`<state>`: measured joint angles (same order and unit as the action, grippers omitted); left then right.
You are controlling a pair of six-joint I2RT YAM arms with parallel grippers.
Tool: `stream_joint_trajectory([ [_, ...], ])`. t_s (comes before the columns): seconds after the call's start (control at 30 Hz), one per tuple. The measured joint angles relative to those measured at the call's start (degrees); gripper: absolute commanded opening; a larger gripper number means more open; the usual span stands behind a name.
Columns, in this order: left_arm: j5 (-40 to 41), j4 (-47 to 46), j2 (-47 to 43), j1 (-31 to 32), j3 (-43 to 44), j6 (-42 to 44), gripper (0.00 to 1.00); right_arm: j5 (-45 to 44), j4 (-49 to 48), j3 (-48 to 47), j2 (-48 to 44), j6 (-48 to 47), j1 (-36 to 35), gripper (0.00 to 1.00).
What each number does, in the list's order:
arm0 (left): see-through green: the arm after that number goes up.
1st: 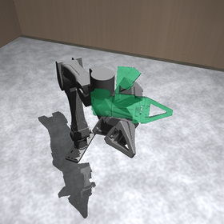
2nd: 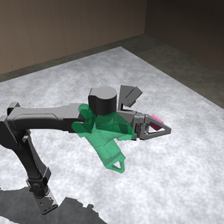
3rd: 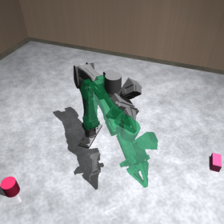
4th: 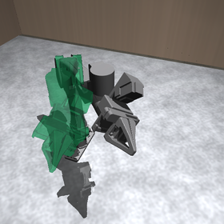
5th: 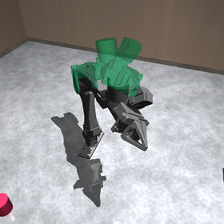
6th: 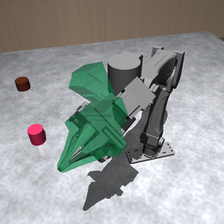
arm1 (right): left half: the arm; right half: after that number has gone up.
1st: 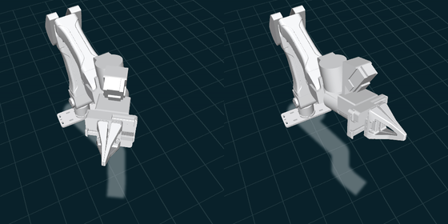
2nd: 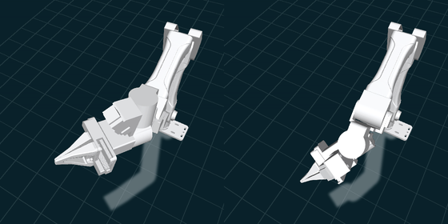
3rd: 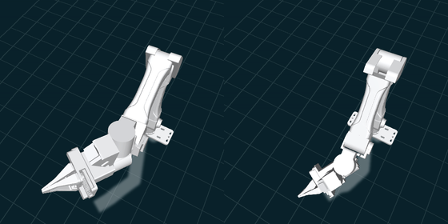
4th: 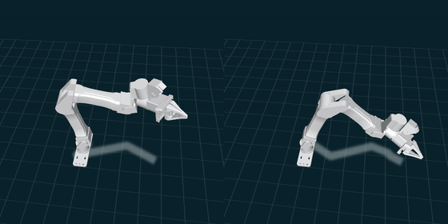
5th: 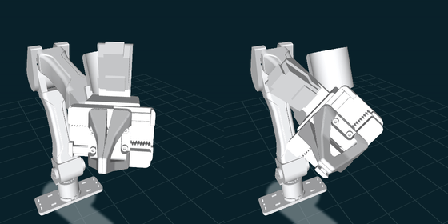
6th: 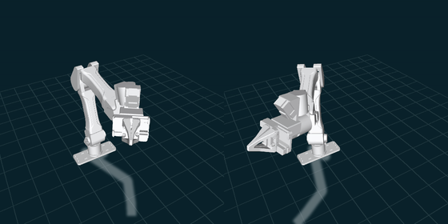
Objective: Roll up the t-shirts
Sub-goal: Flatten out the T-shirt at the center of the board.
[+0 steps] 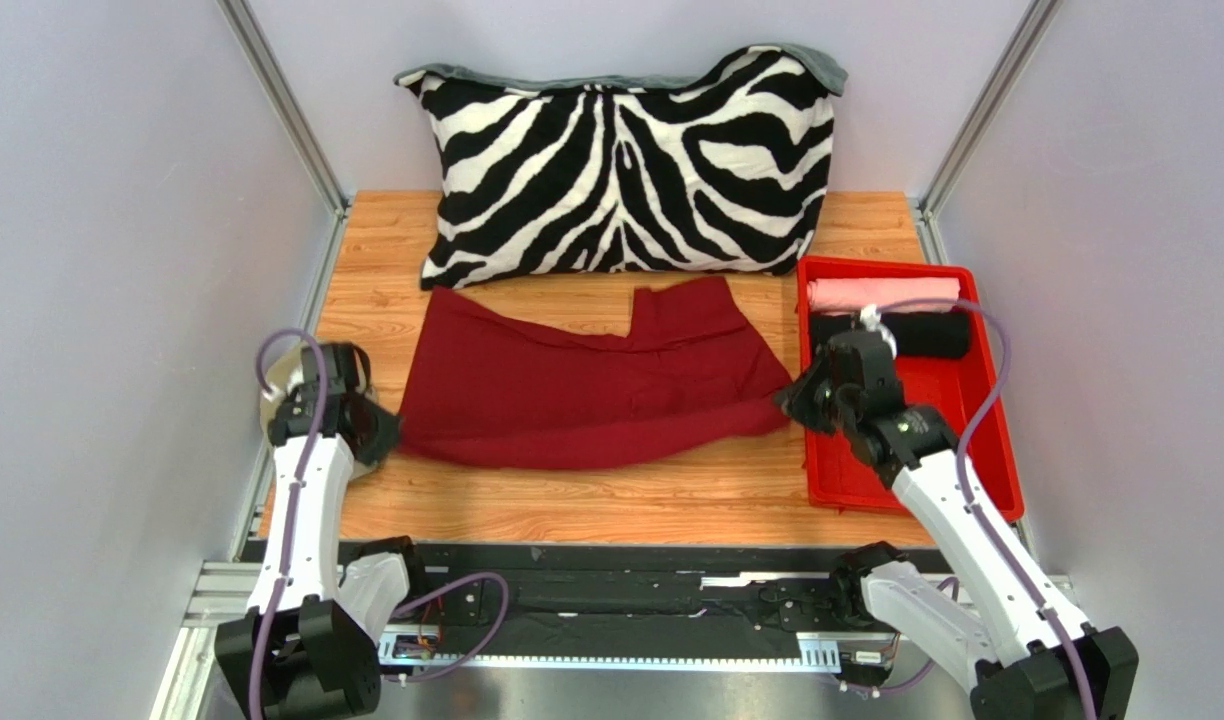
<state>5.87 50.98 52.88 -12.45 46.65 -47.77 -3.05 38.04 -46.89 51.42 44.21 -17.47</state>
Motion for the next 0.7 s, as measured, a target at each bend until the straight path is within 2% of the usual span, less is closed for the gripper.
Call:
stream_joint_trajectory([
  [0.1,0.07,1.07,-0.20,-1.25,-9.60,-2.43,0.00,1.81,1.16,8.28,-3.69,1.31,0.00,0.00],
  [0.17,0.15,2.03,-0.46,-1.81,-12.22,-4.11,0.00,2.89,2.25,11.67,-6.12,2.25,0.00,0.00],
  [0.33,1.53,6.86,-3.34,-1.99,-9.81,-8.61,0.00,3.67,6.71,13.51,-9.92,4.17,0.00,0.00],
  [0.5,6.47,12.44,-9.14,-2.10,-3.61,-10.99,0.09,3.63,12.33,13.51,-16.13,7.17,0.00,0.02],
  [0.53,7.63,13.40,-10.12,-2.16,-2.75,-11.39,0.12,3.65,13.64,13.51,-17.59,7.76,0.00,0.04],
  [0.57,8.61,14.60,-10.93,-2.21,-2.01,-11.78,0.25,3.67,14.84,13.46,-18.95,8.33,0.00,0.05],
  [0.6,9.38,15.65,-11.54,-2.21,-1.49,-12.04,0.32,3.61,15.80,13.40,-19.89,8.72,0.00,0.11],
  [0.63,9.88,16.35,-11.80,-2.21,-1.20,-12.02,0.41,3.54,16.87,13.22,-20.83,9.11,0.00,0.14],
  [0.67,10.60,17.05,-11.98,-2.27,-1.07,-12.39,0.57,3.39,17.90,13.05,-21.57,9.60,0.00,0.21],
  [0.7,11.10,17.53,-11.93,-2.32,-1.07,-12.37,0.64,3.26,18.91,12.87,-22.14,9.81,0.00,0.28],
])
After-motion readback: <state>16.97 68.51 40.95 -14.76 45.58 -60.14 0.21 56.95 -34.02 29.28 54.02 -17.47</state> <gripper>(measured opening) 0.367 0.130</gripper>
